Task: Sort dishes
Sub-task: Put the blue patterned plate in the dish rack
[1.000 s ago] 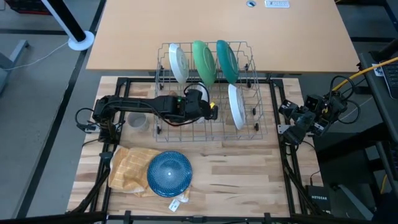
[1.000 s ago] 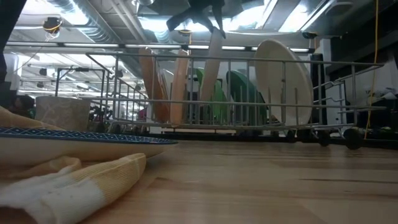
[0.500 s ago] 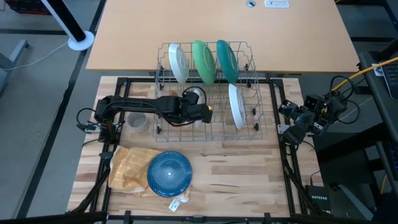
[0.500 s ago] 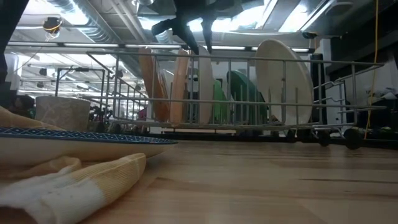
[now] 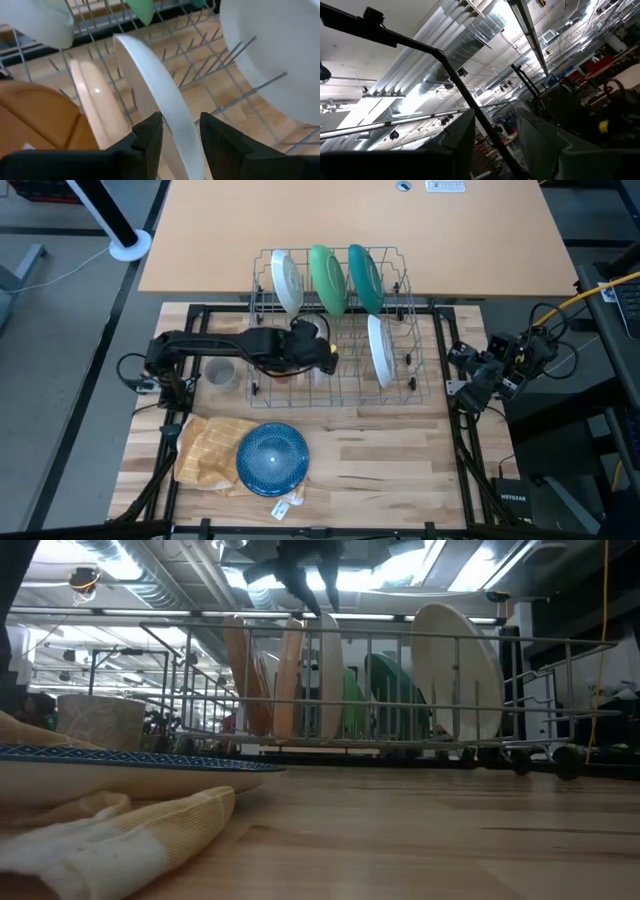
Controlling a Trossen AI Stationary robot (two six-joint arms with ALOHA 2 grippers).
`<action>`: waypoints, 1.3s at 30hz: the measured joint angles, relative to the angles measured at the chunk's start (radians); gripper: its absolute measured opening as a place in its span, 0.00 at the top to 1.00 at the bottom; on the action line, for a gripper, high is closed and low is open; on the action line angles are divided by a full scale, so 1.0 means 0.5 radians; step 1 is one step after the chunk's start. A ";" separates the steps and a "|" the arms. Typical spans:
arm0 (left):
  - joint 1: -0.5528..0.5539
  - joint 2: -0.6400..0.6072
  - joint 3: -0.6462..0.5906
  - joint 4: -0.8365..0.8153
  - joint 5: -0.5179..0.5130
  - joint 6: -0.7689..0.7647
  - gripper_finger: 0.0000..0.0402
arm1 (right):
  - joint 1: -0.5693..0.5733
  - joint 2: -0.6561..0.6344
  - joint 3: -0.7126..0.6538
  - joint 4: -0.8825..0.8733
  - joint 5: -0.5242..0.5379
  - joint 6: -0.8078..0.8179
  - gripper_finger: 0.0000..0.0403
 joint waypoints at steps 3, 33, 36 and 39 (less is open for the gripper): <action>0.001 -0.080 0.001 0.007 -0.002 0.056 0.69 | 0.000 0.000 -0.001 -0.037 -0.001 0.000 0.63; -1.181 -0.365 0.005 -0.168 1.093 0.071 0.69 | 0.001 1.199 -0.001 0.592 -0.149 1.186 0.63; -1.349 -0.308 0.005 -0.163 0.980 0.009 0.69 | 0.001 1.447 -0.001 0.810 -0.137 1.347 0.63; -1.478 -0.230 0.005 -0.162 0.924 0.052 0.69 | 0.002 1.699 0.000 0.943 -0.077 1.529 0.63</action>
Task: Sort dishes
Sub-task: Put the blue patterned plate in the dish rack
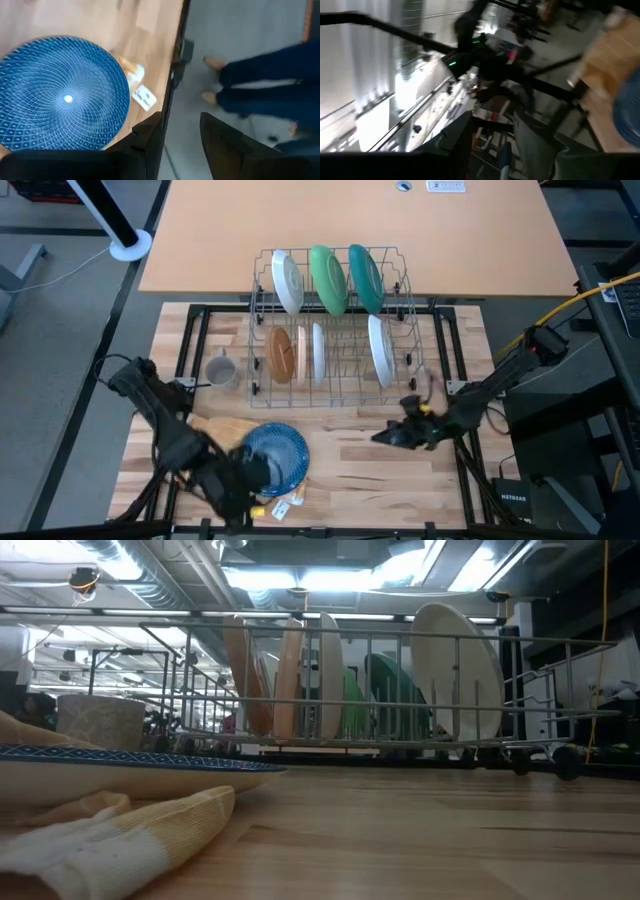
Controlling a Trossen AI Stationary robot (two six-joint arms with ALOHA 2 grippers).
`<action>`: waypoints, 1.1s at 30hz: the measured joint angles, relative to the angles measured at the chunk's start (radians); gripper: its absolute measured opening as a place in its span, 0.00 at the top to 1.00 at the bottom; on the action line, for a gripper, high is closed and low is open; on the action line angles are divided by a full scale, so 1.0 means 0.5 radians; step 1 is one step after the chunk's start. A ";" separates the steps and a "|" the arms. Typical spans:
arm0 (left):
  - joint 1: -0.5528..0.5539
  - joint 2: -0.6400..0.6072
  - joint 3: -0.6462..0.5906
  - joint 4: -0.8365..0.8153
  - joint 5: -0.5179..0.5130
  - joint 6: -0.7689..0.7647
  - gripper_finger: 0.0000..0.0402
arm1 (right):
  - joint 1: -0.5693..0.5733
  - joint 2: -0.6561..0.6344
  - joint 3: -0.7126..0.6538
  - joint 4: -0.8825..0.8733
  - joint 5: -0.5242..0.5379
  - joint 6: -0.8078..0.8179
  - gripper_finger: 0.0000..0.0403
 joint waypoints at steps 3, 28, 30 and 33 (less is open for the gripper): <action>-0.095 0.111 0.000 0.001 -0.008 0.114 0.69 | 0.000 0.239 0.070 -0.013 0.060 0.202 0.63; -0.270 0.953 -0.001 -0.463 -0.383 0.417 0.69 | -0.213 1.295 0.798 -1.001 -0.088 1.143 0.63; -0.269 0.953 -0.001 -0.463 -0.495 0.417 0.69 | -0.265 1.310 0.798 -1.004 -0.129 1.152 0.63; -0.267 0.953 -0.001 -0.462 -0.546 0.417 0.69 | -0.341 1.321 0.798 -1.002 -0.197 1.153 0.63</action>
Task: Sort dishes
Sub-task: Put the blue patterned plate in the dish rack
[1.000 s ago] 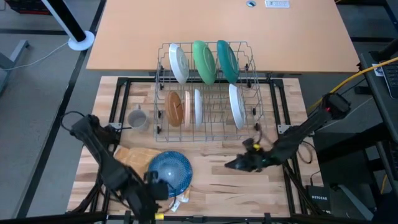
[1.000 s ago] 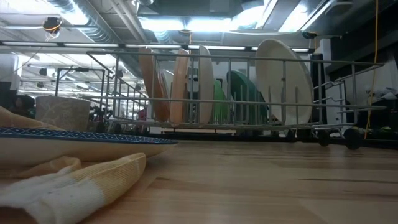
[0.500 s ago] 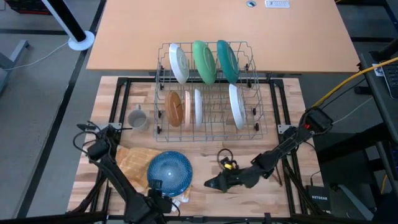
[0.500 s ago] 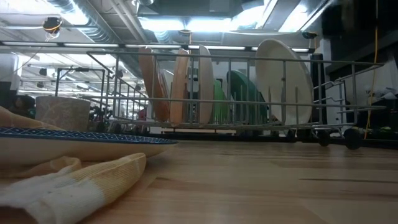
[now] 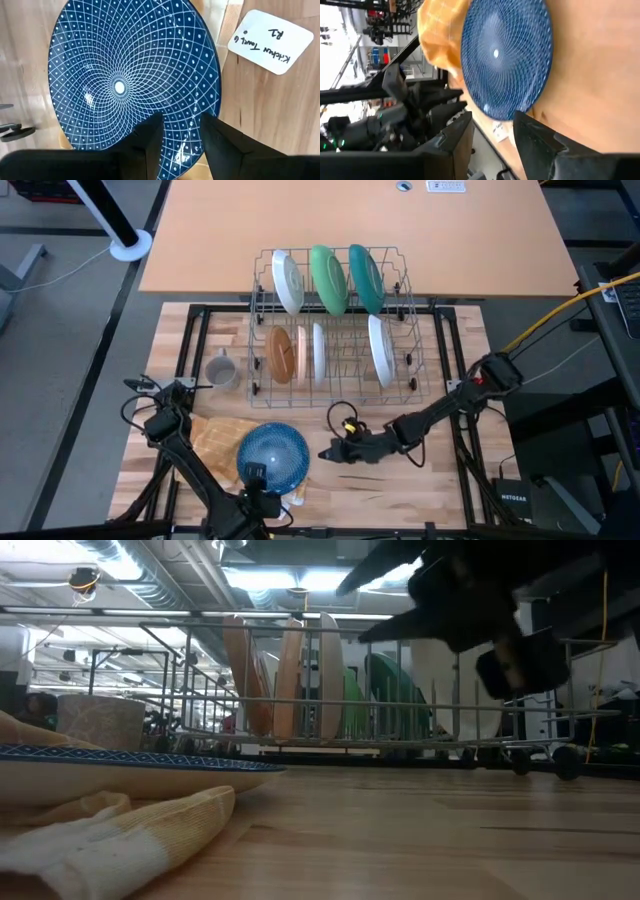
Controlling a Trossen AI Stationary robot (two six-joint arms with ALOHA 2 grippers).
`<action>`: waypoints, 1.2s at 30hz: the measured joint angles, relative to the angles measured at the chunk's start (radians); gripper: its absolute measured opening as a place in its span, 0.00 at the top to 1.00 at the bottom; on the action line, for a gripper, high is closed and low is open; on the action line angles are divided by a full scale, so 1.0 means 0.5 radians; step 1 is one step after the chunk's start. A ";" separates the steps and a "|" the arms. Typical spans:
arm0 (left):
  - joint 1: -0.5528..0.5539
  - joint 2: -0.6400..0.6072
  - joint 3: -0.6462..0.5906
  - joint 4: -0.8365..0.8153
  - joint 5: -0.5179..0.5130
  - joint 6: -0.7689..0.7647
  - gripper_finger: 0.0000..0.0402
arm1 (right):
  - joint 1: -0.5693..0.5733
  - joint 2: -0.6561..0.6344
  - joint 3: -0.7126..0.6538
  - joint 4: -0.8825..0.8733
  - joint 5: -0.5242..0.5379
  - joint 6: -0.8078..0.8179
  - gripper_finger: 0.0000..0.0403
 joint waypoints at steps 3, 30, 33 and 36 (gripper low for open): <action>-0.003 0.000 0.000 0.002 0.023 -0.004 0.69 | -0.070 0.004 0.000 -0.019 -0.028 0.003 0.63; -0.156 0.000 0.000 0.190 -0.053 -0.273 0.69 | -0.158 0.004 0.000 -0.314 -0.101 0.057 0.63; -0.164 0.001 -0.010 0.209 -0.066 -0.272 0.69 | -0.158 0.004 0.000 -0.314 -0.102 0.056 0.63; -0.162 0.017 -0.070 0.239 -0.059 -0.270 0.69 | -0.158 0.004 0.000 -0.314 -0.102 0.056 0.63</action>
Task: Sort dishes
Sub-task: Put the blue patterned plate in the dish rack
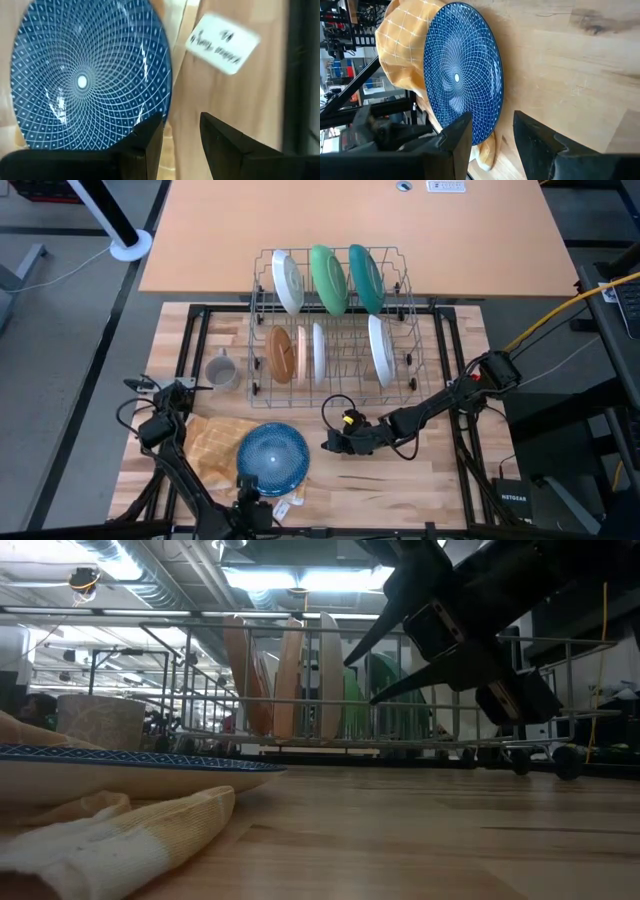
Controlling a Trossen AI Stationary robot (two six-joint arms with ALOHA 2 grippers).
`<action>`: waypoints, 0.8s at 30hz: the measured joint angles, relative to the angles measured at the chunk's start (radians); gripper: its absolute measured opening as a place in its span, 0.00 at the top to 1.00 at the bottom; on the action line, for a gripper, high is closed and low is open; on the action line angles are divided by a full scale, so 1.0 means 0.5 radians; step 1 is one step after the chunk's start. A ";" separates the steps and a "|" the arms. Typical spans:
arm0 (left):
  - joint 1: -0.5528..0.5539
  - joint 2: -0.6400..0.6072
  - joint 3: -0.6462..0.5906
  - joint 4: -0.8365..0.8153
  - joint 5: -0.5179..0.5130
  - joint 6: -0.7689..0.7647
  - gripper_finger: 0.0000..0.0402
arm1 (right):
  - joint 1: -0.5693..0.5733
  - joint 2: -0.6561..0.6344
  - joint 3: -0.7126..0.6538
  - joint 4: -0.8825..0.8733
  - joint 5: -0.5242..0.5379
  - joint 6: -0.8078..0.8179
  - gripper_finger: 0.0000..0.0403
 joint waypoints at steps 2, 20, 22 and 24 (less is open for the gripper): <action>0.001 0.008 -0.056 0.001 0.012 -0.002 0.69 | 0.000 0.000 0.000 0.003 0.000 -0.001 0.63; 0.092 -0.004 -0.377 0.205 -0.073 0.015 0.69 | 0.000 0.000 0.000 0.002 -0.018 -0.001 0.63; 0.106 -0.004 -0.384 0.203 -0.097 0.016 0.69 | 0.000 0.000 0.000 0.002 -0.018 -0.001 0.63; 0.115 -0.004 -0.387 0.202 -0.145 0.019 0.69 | 0.000 0.000 0.000 0.002 -0.018 -0.001 0.63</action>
